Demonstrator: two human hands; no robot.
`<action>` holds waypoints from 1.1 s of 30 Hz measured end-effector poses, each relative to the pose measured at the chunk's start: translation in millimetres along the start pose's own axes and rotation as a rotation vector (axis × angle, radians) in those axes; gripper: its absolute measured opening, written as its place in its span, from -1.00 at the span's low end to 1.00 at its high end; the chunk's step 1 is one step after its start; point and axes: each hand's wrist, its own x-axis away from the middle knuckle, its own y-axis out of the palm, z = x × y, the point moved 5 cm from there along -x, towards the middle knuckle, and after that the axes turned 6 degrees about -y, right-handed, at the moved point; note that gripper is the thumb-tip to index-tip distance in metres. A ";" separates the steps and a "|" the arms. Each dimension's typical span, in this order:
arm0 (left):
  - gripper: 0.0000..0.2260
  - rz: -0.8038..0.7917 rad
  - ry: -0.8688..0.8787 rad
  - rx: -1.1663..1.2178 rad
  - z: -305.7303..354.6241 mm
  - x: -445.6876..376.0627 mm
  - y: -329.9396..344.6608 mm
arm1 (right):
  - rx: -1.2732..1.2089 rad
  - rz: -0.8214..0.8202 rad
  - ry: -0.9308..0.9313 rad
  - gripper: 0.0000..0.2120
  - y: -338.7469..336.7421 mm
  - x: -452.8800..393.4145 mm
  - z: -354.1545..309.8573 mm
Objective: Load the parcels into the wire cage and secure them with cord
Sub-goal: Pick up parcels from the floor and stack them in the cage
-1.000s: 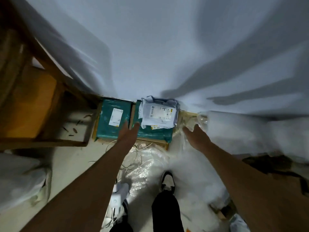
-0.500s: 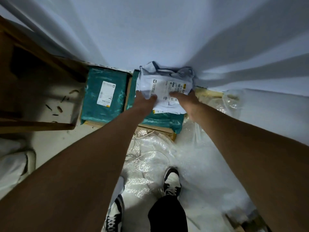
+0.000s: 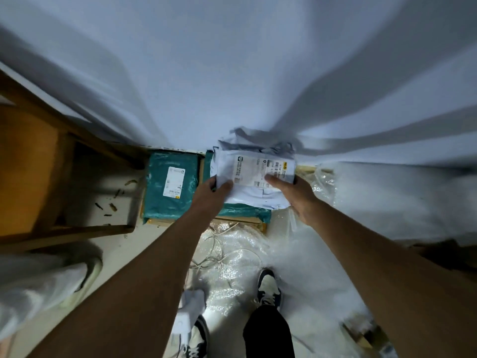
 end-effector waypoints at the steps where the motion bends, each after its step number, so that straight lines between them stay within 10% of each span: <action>1: -0.70 -0.010 0.006 -0.007 12.2 24.1 -3.9 | -0.001 0.024 -0.012 -0.54 -6.1 22.3 -17.7; 11: -0.67 0.006 0.387 -0.249 172.5 265.7 -19.1 | 0.016 0.328 -0.251 -0.85 -76.3 286.3 -197.3; 19: -0.64 -0.053 0.784 -0.476 255.3 470.5 -15.6 | -0.147 0.600 -0.361 -0.61 -127.8 514.6 -273.7; 33: -0.61 -0.452 1.072 -0.663 183.8 744.3 182.3 | -0.190 1.098 -0.268 -0.75 -274.4 850.1 -115.1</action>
